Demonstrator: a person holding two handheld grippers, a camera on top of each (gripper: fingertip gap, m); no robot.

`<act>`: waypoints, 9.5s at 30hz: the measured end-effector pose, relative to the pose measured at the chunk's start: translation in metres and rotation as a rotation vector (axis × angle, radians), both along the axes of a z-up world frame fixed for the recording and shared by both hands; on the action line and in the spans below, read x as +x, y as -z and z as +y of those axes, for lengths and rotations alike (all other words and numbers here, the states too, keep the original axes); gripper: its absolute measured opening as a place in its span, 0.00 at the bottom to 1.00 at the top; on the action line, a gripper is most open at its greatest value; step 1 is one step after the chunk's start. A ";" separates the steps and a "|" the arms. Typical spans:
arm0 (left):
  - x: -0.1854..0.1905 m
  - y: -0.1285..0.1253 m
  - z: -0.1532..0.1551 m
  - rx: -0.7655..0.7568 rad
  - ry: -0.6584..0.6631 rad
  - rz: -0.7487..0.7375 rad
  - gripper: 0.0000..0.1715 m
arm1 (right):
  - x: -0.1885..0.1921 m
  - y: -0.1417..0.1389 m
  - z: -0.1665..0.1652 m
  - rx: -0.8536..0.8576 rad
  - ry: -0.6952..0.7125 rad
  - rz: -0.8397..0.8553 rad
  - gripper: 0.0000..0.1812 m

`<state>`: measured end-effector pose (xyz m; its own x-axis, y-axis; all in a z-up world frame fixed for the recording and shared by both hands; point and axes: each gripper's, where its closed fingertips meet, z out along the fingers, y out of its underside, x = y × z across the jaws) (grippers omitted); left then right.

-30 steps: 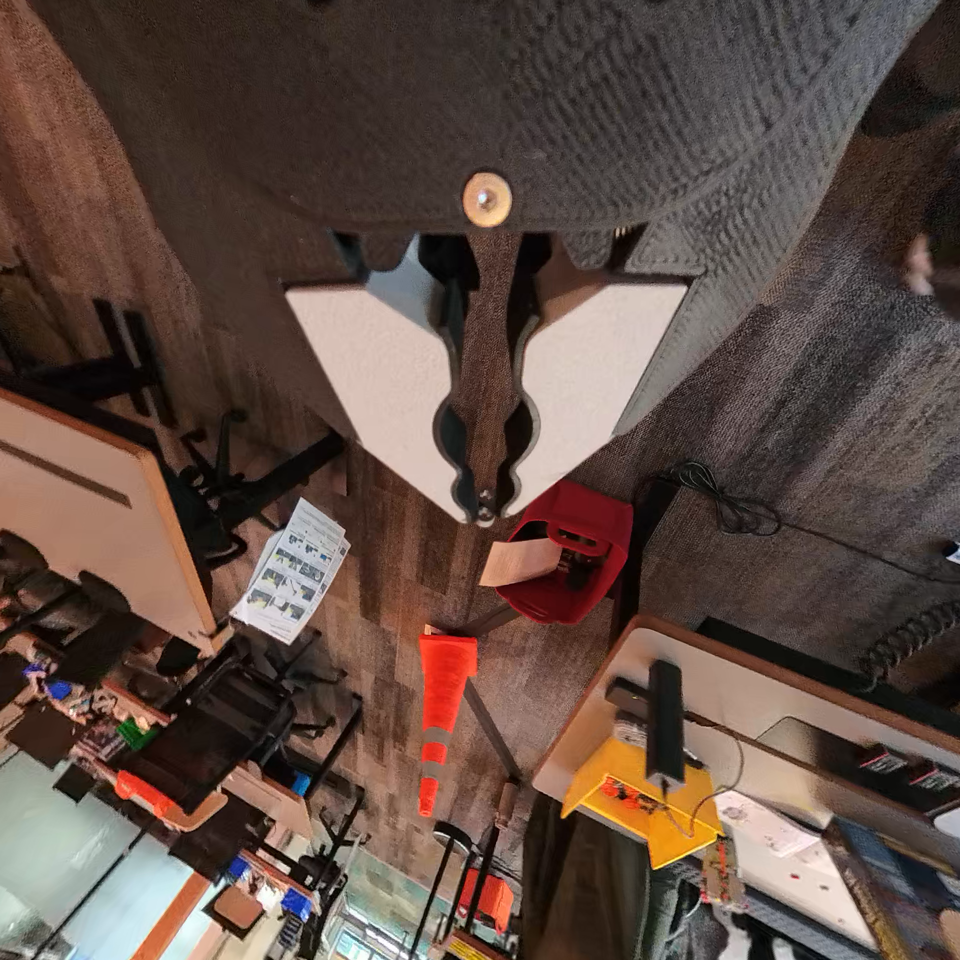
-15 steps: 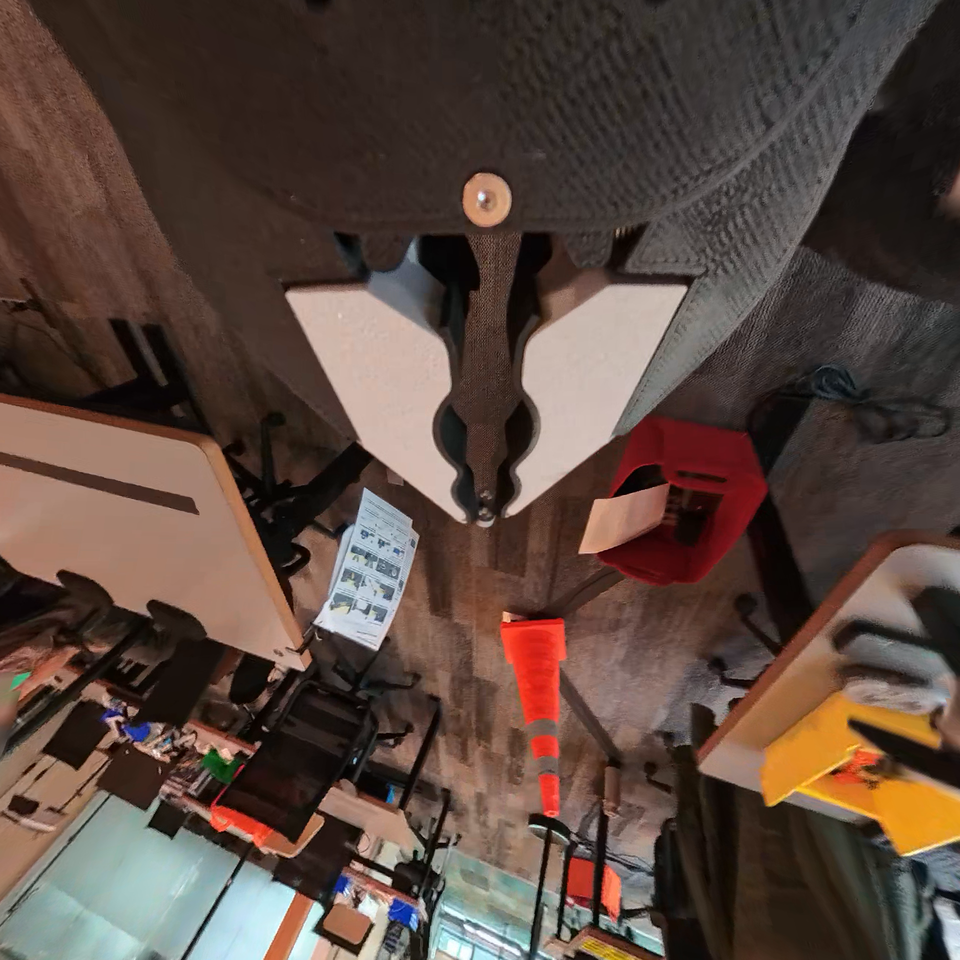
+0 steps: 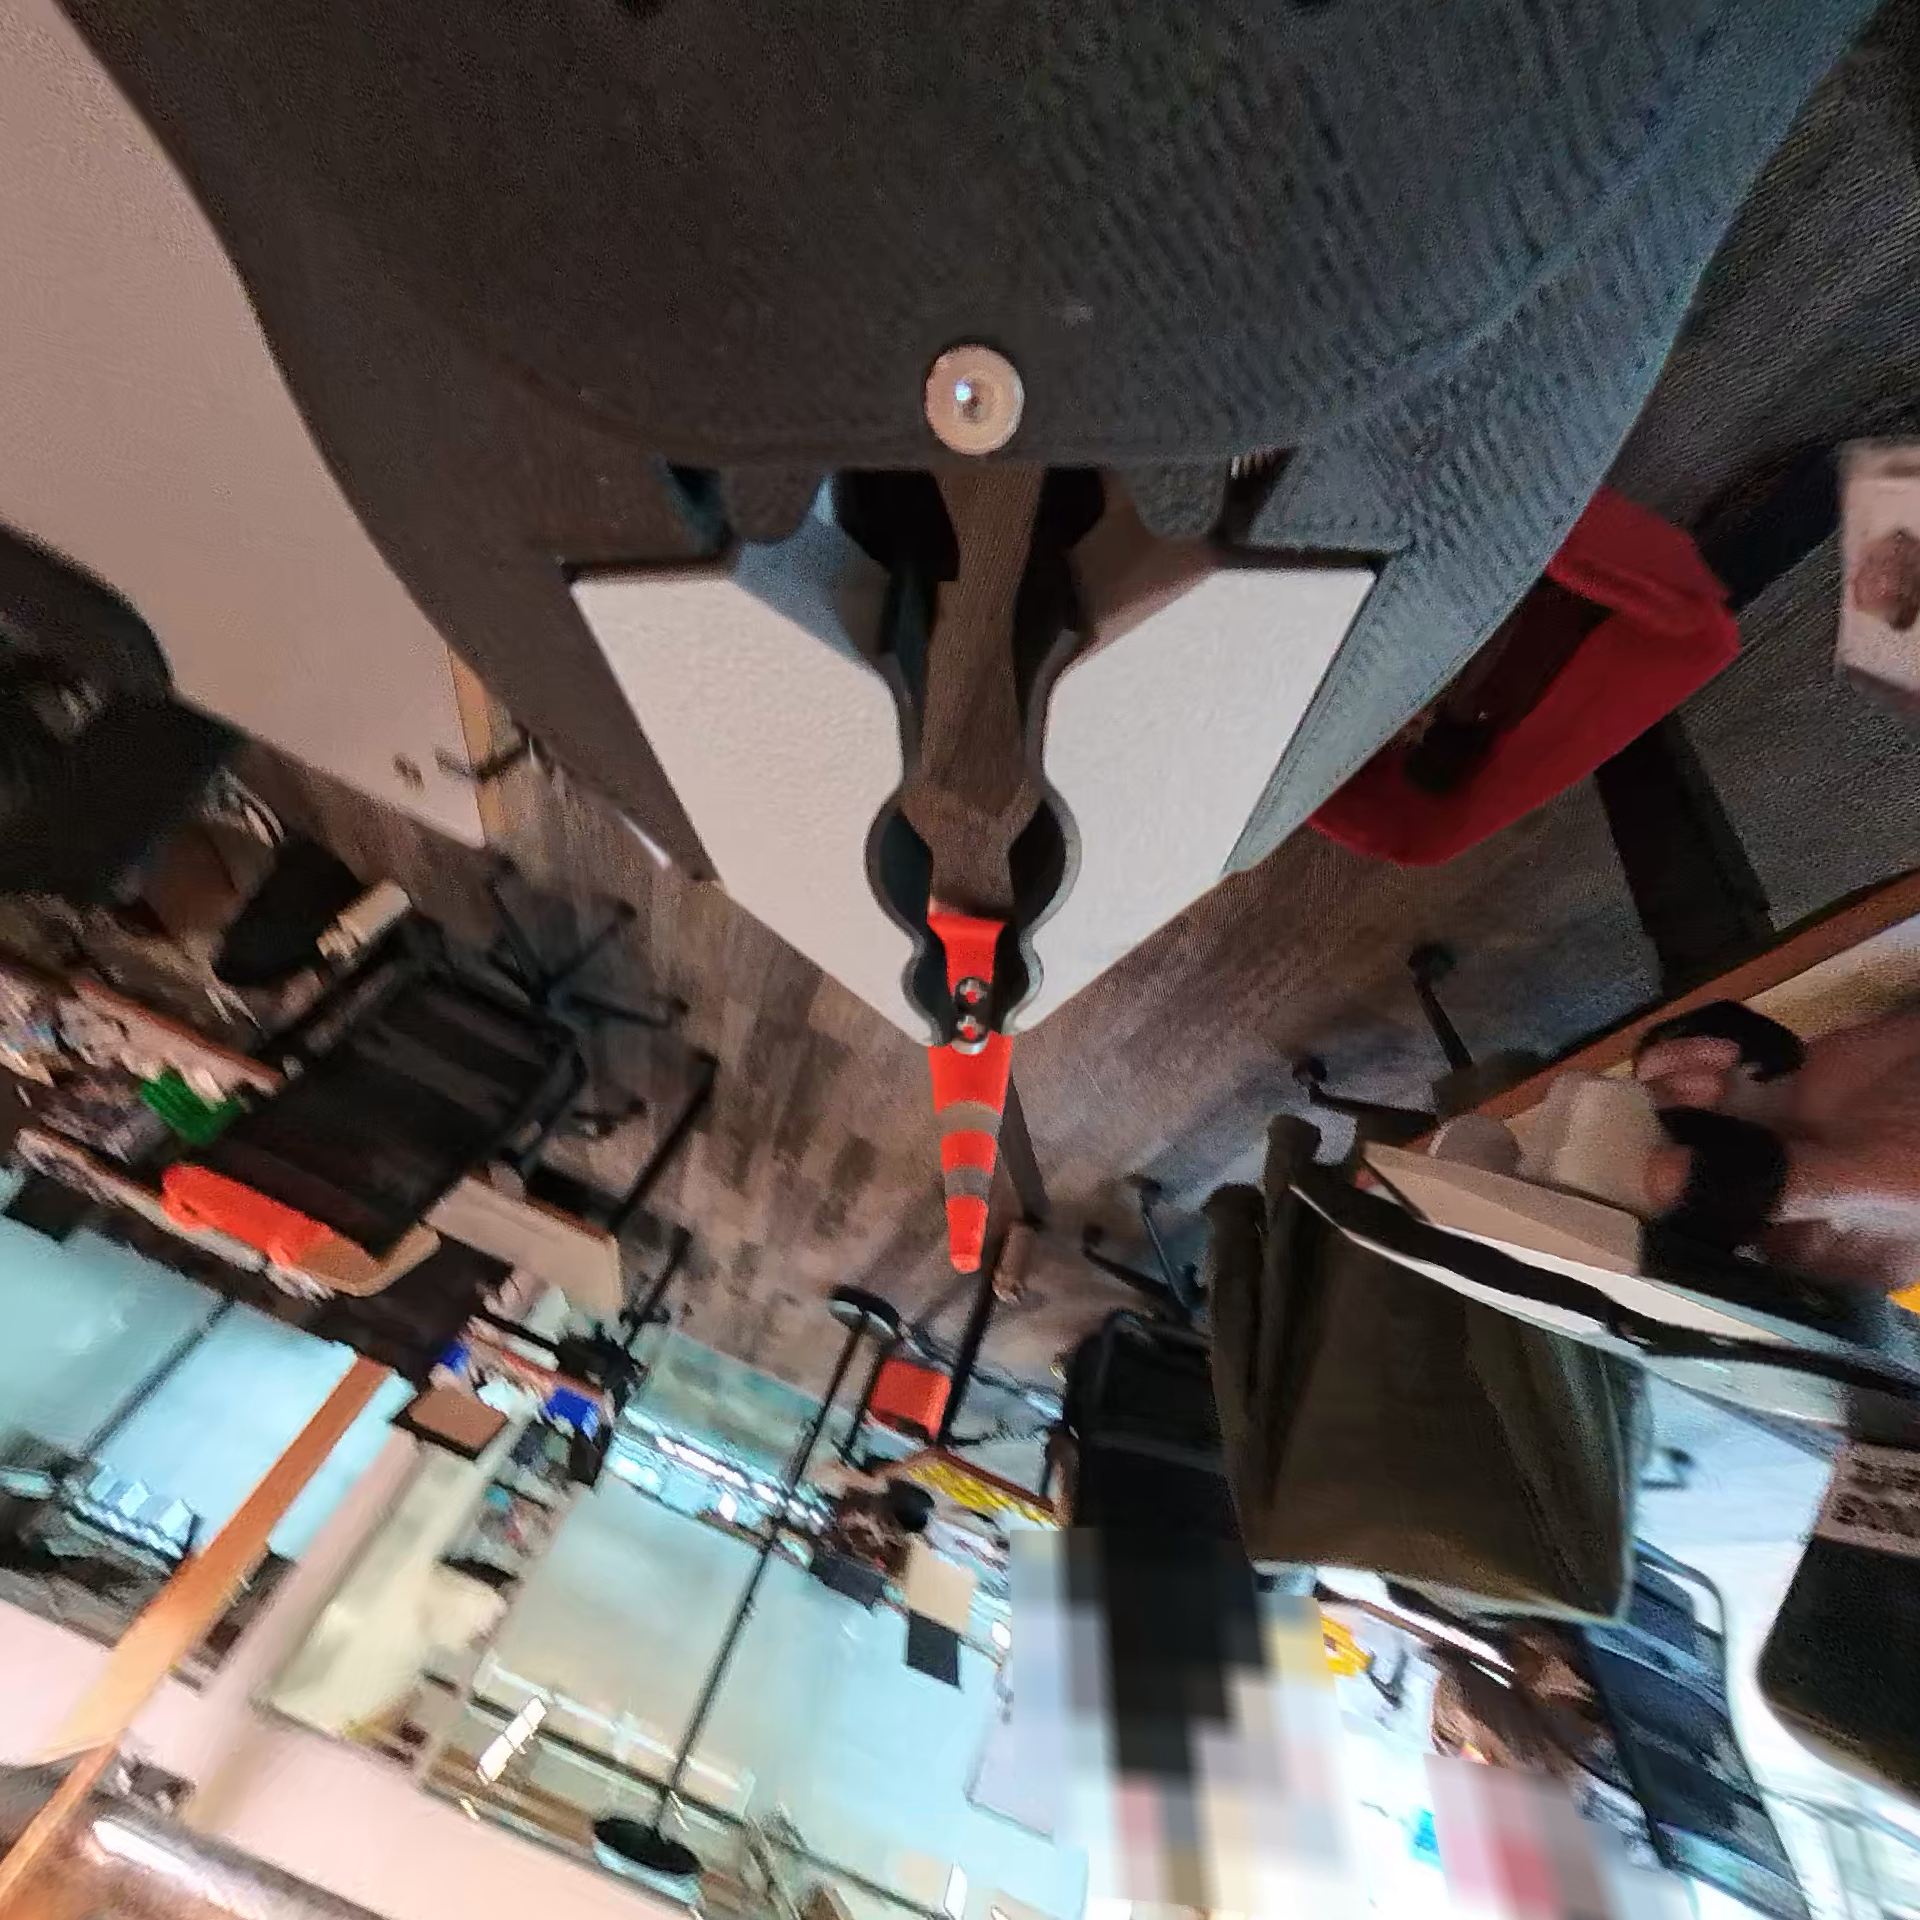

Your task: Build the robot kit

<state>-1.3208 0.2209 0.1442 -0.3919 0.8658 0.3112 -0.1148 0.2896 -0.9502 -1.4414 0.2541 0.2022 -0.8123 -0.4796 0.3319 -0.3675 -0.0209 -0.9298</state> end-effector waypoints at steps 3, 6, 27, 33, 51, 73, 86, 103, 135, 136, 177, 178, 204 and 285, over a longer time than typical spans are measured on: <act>-0.002 -0.005 -0.087 0.010 -0.142 -0.013 0.29 | -0.004 -0.010 -0.083 0.001 -0.117 0.016 0.05; -0.005 -0.025 -0.152 0.018 -0.204 0.036 0.29 | 0.002 -0.019 -0.159 -0.006 -0.267 0.025 0.05; 0.206 -0.075 -0.613 -0.149 -0.717 -0.144 0.20 | 0.188 -0.034 -0.680 -0.019 -0.715 -0.101 0.04; 0.299 -0.087 -0.728 -0.195 -0.934 -0.070 0.17 | 0.295 -0.051 -0.805 -0.022 -1.022 -0.157 0.04; 0.683 -0.119 -0.820 -0.222 -1.672 -0.304 0.16 | 0.759 -0.068 -0.972 -0.056 -1.599 -0.208 0.04; 1.094 -0.126 -0.878 -0.352 -2.240 0.014 0.18 | 1.209 0.049 -1.046 0.184 -2.211 0.163 0.04; 1.250 -0.117 -0.801 -0.203 -2.610 -0.153 0.18 | 1.406 0.076 -0.950 0.250 -2.505 0.141 0.05; 1.448 -0.127 -0.679 -0.218 -3.019 -0.245 0.16 | 1.648 0.053 -0.840 0.042 -2.836 0.119 0.05; 1.447 -0.164 -0.205 -0.007 -3.303 -0.804 0.18 | 1.696 0.098 -0.376 0.093 -3.062 0.207 0.04; 1.445 -0.161 -0.191 -0.038 -3.296 -0.773 0.18 | 1.693 0.106 -0.370 0.087 -3.048 0.225 0.04; 0.958 0.192 -0.280 0.449 -3.557 -0.035 0.19 | 1.191 0.444 -0.183 -0.722 -3.382 1.508 0.04; 0.950 0.195 -0.280 0.459 -3.606 -0.013 0.22 | 1.186 0.449 -0.183 -0.822 -3.388 1.479 0.04; 1.003 0.286 -0.282 0.470 -3.391 0.177 0.22 | 1.280 0.379 -0.123 -0.039 -3.619 0.346 0.06; 1.067 0.391 -0.166 1.672 -2.107 -0.094 0.06 | 1.277 0.379 -0.134 -0.043 -3.601 0.363 0.02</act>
<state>-0.2541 0.0552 -0.2469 0.0174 -0.9951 -0.0969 -0.9552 0.0122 -0.2959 -0.1647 0.1202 -0.1771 0.4800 0.8509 0.2133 0.3806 0.0171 -0.9246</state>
